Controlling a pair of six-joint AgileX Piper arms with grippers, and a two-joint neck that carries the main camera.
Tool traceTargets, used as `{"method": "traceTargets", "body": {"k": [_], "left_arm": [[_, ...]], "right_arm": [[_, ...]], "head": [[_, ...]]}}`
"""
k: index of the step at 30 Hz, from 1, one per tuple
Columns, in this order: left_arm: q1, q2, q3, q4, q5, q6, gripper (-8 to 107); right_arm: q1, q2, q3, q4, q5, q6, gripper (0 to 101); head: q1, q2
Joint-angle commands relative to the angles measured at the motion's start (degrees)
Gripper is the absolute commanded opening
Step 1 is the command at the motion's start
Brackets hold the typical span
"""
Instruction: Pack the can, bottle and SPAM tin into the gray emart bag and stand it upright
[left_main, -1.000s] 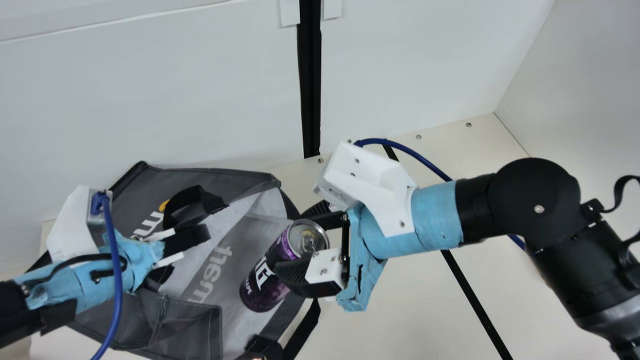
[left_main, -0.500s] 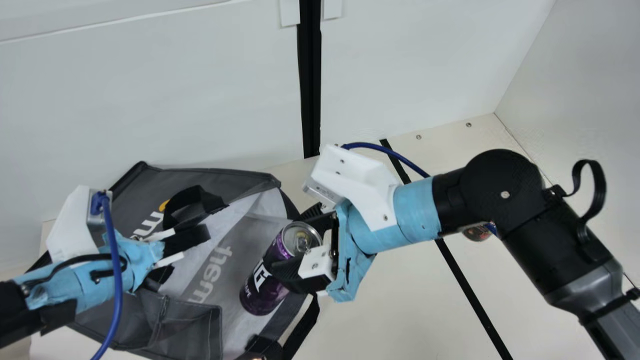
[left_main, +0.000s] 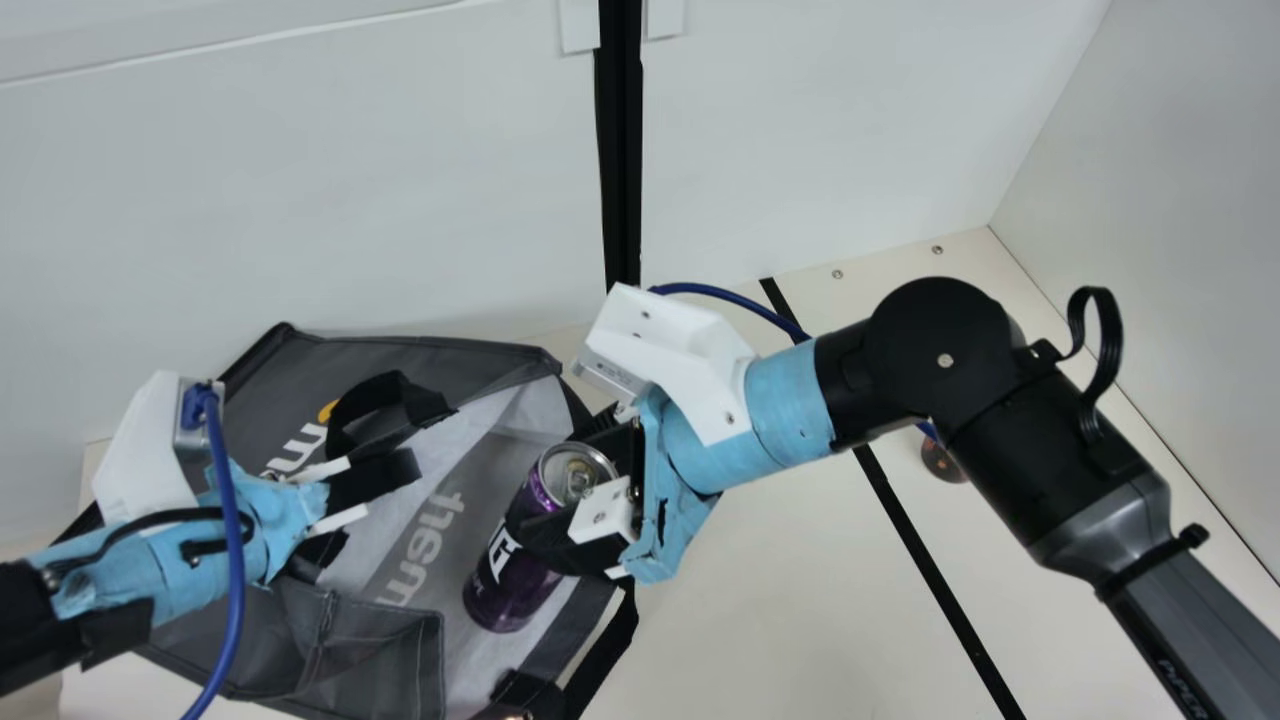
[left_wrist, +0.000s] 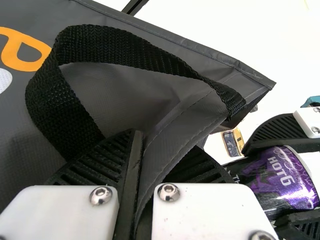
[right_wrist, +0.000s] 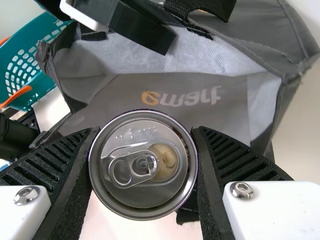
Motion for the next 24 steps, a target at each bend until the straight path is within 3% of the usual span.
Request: {"method": "traceTargets", "body": {"k": [1, 24], "left_arm": [[0.0, 0.0, 0.0, 0.0, 0.0, 0.0, -8], [0.0, 0.0, 0.0, 0.0, 0.0, 0.0, -8]], "right_arm": [[0.2, 0.5, -0.4, 0.0, 0.0, 0.2, 0], [2.2, 7.2, -4.1, -1.0, 0.0, 0.8, 0]], "head": [[-1.2, -0.1], [-1.2, -0.1]]}}
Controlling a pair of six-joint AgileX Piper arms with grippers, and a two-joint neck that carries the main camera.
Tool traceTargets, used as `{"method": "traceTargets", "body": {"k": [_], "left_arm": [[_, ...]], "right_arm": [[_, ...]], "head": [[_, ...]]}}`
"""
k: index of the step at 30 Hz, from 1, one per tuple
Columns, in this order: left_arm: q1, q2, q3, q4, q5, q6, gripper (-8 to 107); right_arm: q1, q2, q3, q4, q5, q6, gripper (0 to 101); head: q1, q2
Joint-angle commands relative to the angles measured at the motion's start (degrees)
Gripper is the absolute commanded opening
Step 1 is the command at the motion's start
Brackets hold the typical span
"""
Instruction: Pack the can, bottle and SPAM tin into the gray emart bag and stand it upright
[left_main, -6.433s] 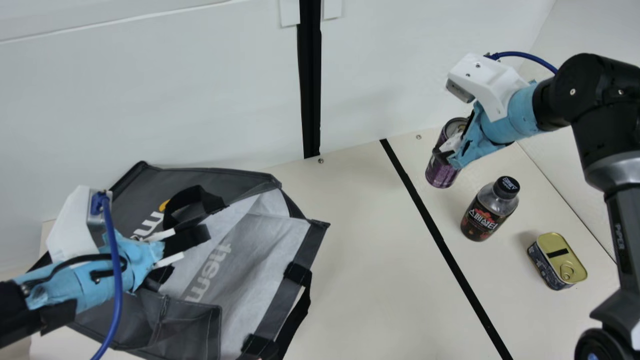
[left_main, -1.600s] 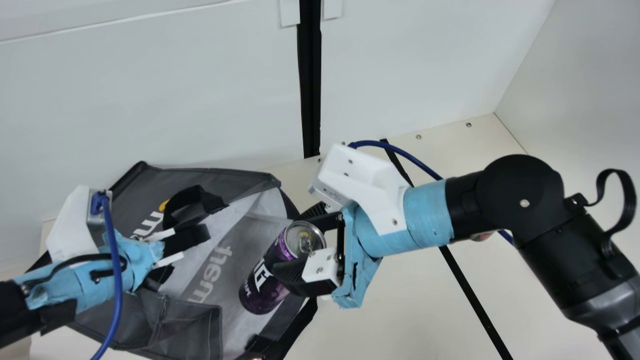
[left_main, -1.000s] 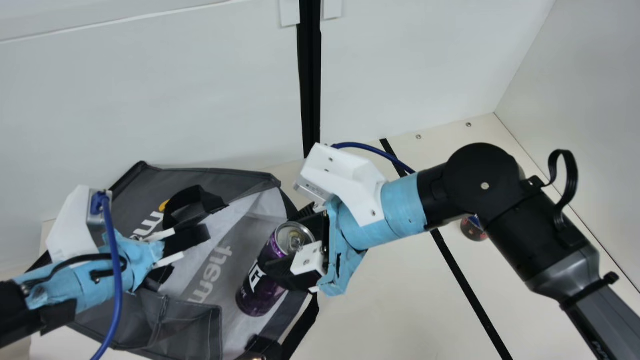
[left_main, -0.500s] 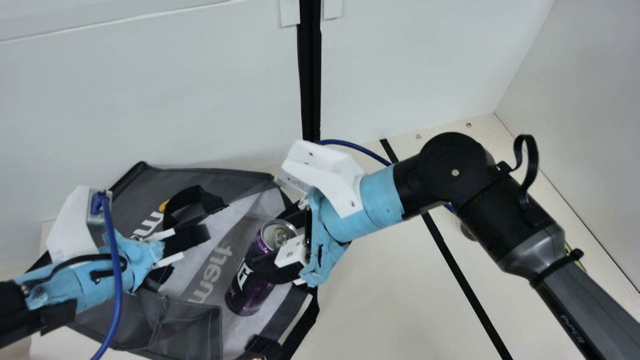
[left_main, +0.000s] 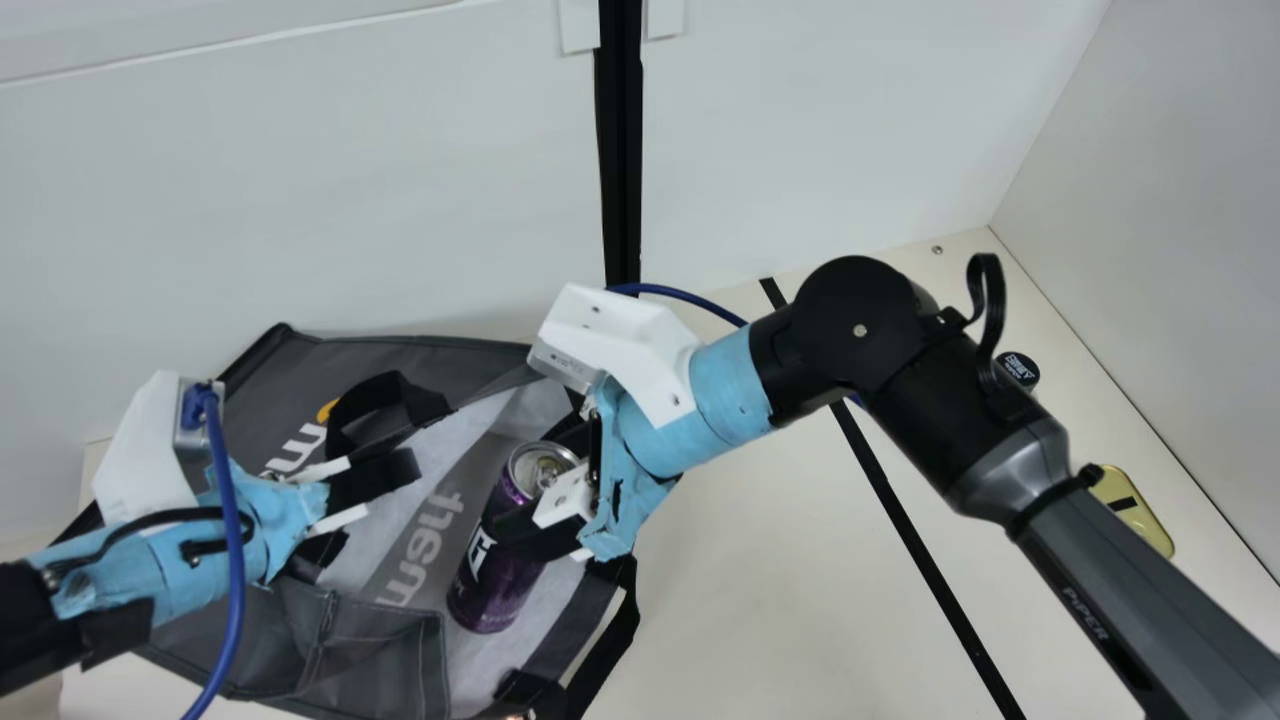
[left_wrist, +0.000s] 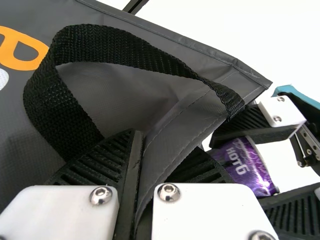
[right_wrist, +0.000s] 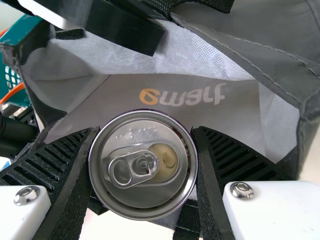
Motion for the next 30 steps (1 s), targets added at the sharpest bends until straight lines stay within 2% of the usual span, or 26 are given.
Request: {"method": "traceTargets", "body": {"k": [1, 30], "left_arm": [[0.0, 0.0, 0.0, 0.0, 0.0, 0.0, -8], [0.0, 0.0, 0.0, 0.0, 0.0, 0.0, -8]], "right_arm": [[0.2, 0.6, -0.4, -0.2, -0.1, 0.1, 0], [3.8, 9.1, -6.7, -4.7, -0.1, 3.4, 0]], "head": [[-1.2, 0.0], [-1.2, 0.0]]}}
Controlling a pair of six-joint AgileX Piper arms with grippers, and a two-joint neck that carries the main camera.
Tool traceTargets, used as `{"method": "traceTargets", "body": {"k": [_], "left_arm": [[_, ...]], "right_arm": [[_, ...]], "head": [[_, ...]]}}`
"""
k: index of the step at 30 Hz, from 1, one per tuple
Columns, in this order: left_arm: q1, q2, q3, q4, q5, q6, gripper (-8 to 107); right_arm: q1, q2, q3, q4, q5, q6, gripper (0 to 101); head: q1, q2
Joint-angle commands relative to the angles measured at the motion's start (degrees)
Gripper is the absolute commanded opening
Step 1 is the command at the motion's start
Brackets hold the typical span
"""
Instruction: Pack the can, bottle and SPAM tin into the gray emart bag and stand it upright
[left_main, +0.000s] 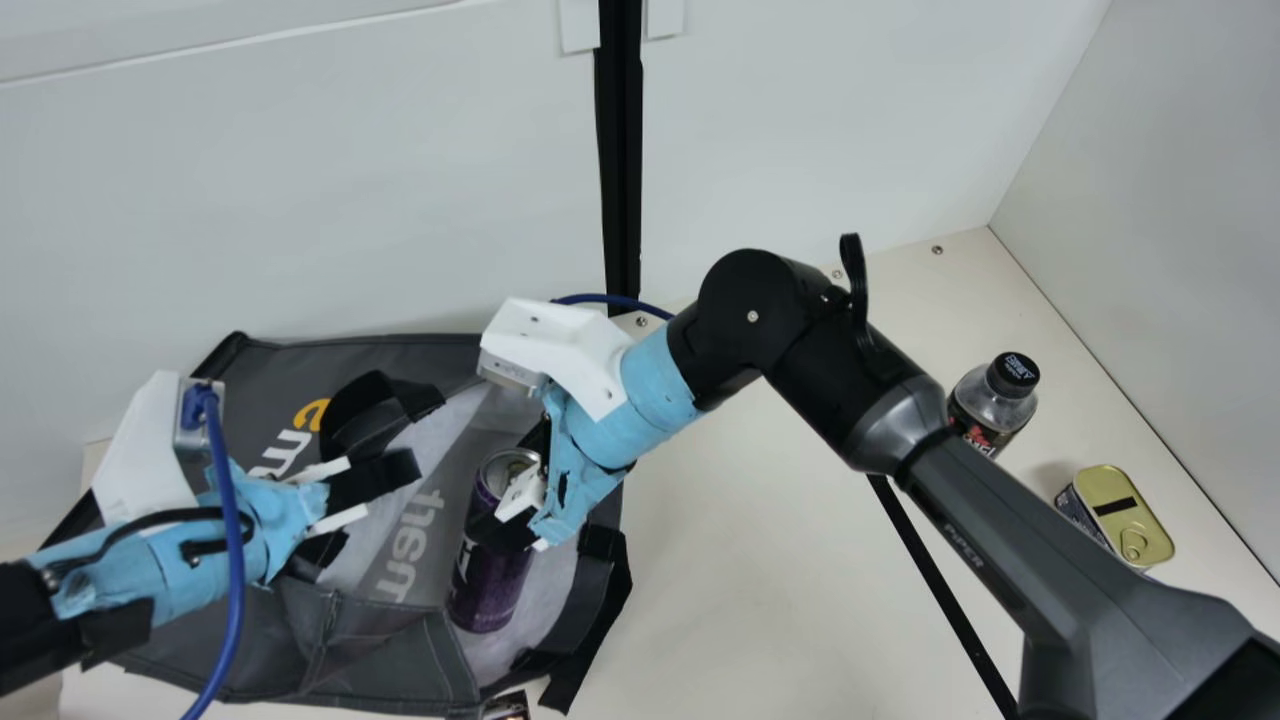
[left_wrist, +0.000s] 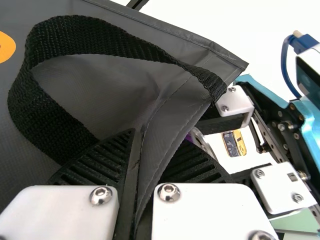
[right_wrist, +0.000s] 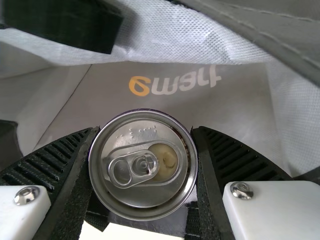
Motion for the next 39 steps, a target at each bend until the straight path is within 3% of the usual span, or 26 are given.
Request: {"method": "traceTargets", "body": {"k": [1, 20, 39], "left_arm": [[0.0, 0.0, 0.0, 0.0, 0.0, 0.0, -8], [0.0, 0.0, 0.0, 0.0, 0.0, 0.0, -8], [0.0, 0.0, 0.0, 0.0, 0.0, 0.0, -8]], "right_arm": [[0.1, 0.4, -0.5, 0.1, 0.0, 0.4, 0], [1.6, 3.5, -4.2, -0.2, -0.1, 3.4, 0], [1.6, 2.2, -2.6, 0.2, -0.5, 3.1, 63]], "head": [[-1.2, 0.0], [-1.2, 0.0], [-1.2, 0.0]]}}
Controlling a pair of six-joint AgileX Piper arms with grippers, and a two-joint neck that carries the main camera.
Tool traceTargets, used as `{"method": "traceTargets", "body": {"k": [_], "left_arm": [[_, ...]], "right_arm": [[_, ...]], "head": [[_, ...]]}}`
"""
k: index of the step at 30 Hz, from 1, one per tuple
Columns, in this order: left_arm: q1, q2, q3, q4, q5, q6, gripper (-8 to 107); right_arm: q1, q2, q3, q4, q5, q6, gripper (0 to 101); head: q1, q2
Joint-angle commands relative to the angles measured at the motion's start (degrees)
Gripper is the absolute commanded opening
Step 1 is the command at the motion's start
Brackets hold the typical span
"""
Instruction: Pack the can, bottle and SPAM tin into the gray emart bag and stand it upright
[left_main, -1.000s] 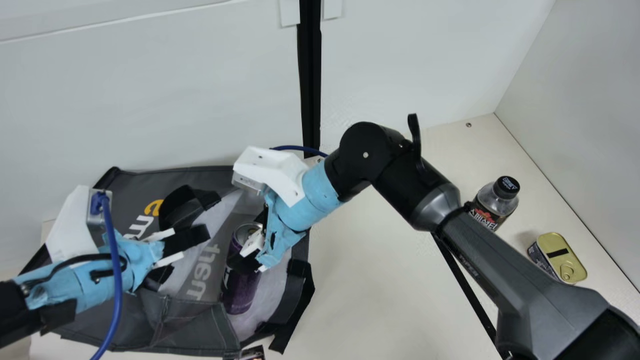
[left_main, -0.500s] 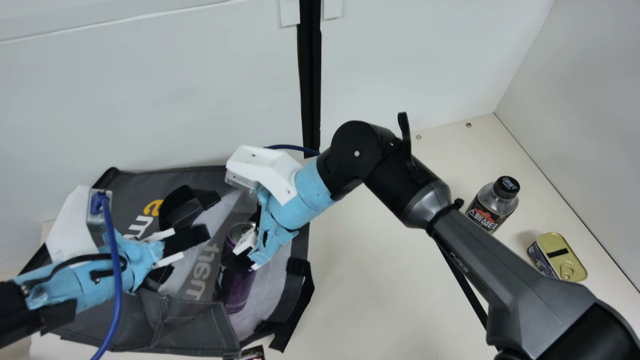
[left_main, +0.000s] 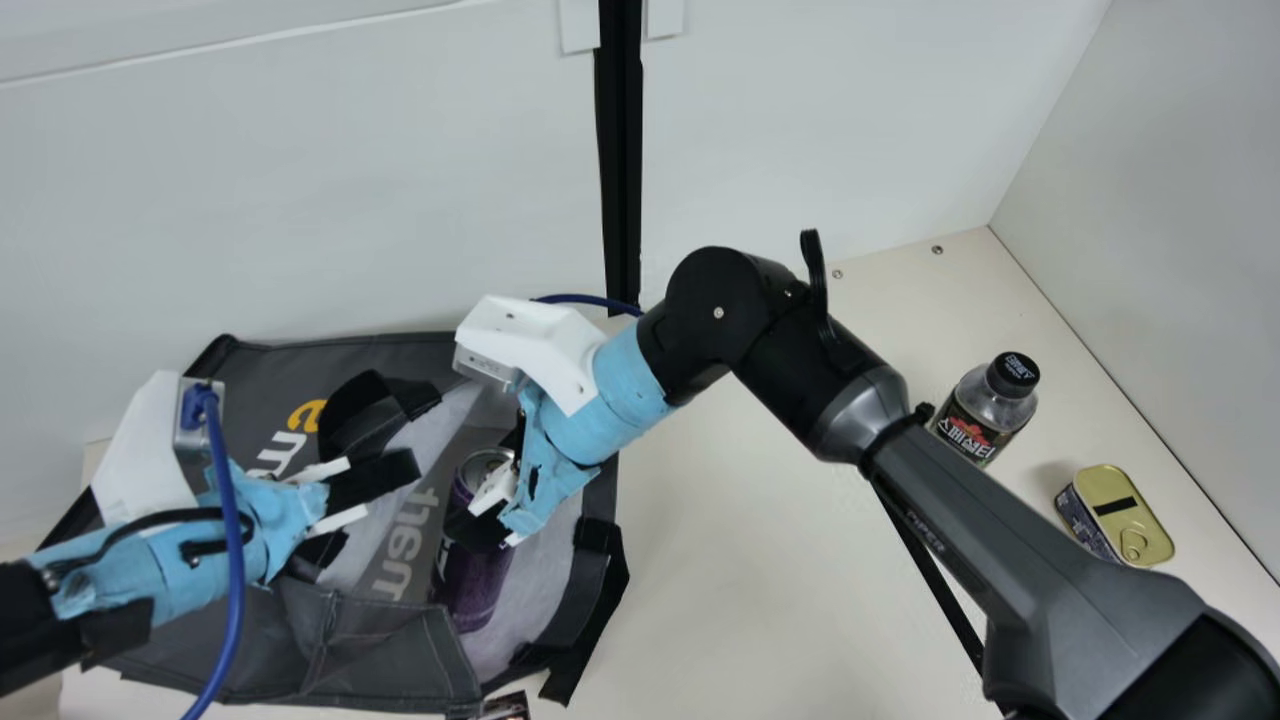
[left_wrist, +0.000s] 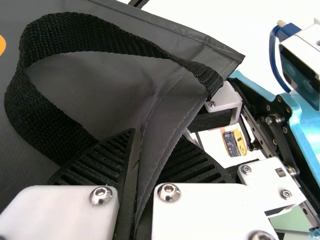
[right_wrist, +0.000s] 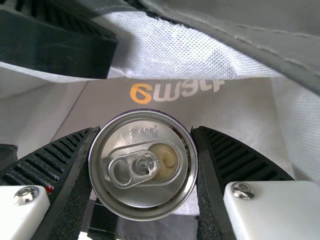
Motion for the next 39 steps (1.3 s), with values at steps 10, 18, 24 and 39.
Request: {"method": "traceTargets", "body": {"k": [10, 18, 24, 39], "left_arm": [[0.0, 0.0, 0.0, 0.0, 0.0, 0.0, -8], [0.0, 0.0, 0.0, 0.0, 0.0, 0.0, -8], [0.0, 0.0, 0.0, 0.0, 0.0, 0.0, -8], [0.0, 0.0, 0.0, 0.0, 0.0, 0.0, -8]], "right_arm": [[0.1, -1.1, 0.4, 0.2, 0.0, -0.2, 95], [0.2, -2.5, 0.5, 0.2, 0.3, -0.1, 95], [0.4, -4.1, 0.9, 0.4, 0.5, -0.2, 95], [-0.7, -10.4, 5.7, 1.2, 0.5, -2.0, 95]], "head": [[-1.2, -0.1], [-1.2, -0.1], [-1.2, -0.1], [-1.2, -0.1]]}}
